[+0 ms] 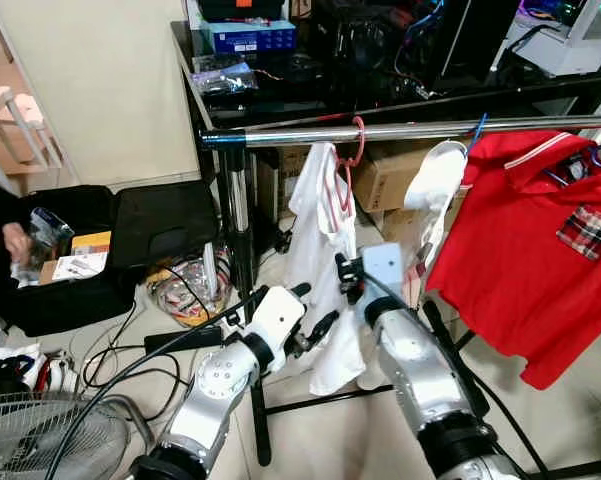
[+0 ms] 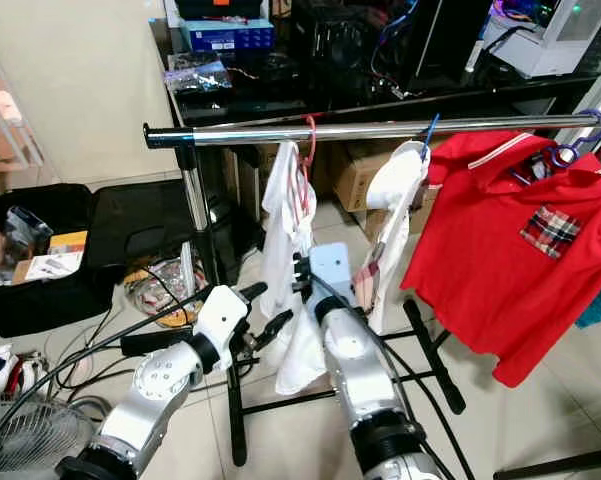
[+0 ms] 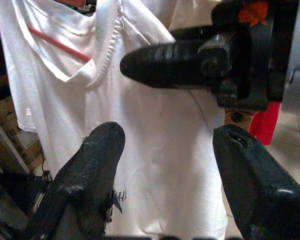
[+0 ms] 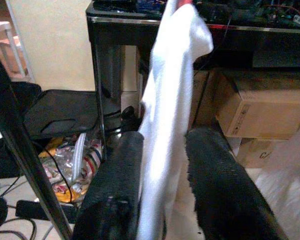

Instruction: Hang hanger

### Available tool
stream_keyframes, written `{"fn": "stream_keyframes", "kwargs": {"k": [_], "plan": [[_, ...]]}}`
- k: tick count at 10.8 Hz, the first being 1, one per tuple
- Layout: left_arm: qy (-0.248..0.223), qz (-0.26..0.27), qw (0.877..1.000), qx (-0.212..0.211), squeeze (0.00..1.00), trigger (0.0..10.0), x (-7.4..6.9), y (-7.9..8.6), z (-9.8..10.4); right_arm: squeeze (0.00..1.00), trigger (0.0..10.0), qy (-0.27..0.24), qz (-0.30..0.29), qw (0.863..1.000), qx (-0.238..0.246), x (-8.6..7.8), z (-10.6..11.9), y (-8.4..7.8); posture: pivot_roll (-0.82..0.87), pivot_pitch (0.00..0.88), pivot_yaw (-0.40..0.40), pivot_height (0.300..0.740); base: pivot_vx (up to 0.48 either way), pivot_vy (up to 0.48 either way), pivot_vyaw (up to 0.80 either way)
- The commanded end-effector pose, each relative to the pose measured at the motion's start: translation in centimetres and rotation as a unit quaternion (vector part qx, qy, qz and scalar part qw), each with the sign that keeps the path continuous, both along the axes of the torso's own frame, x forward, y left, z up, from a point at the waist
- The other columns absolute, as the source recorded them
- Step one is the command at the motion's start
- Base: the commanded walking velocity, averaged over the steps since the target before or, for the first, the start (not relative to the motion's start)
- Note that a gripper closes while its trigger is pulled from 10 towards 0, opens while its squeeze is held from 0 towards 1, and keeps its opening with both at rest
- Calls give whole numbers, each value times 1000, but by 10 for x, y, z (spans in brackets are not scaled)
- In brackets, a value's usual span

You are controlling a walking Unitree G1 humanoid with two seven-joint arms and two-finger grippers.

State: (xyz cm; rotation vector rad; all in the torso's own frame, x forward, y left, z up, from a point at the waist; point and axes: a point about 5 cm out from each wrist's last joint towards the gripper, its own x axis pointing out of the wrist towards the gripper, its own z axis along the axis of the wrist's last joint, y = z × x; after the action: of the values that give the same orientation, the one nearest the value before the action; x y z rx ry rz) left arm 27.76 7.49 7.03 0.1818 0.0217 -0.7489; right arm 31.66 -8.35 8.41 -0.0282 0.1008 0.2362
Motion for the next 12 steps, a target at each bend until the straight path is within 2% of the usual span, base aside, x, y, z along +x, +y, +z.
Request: {"fn": "stream_keyframes", "kwargs": {"k": [1, 9, 12], "plan": [[2, -4, 1000, 5, 0, 10000, -2, -3, -1, 0, 0, -2, -7, 1000, -1, 1, -1, -3, 164, 70, -44, 740, 0, 0, 0], [0, -3, 1000, 5, 0, 10000, 0, -4, 0, 0, 0, -37, -51, 998, 0, 1, 5, -35, 136, 70, -40, 740, 0, 0, 0], [-2, -6, 1000, 5, 0, 10000, -2, -3, 1, 0, 0, -68, -67, 995, 18, -6, 17, -58, 126, 65, -37, 740, 0, 0, 0]]}}
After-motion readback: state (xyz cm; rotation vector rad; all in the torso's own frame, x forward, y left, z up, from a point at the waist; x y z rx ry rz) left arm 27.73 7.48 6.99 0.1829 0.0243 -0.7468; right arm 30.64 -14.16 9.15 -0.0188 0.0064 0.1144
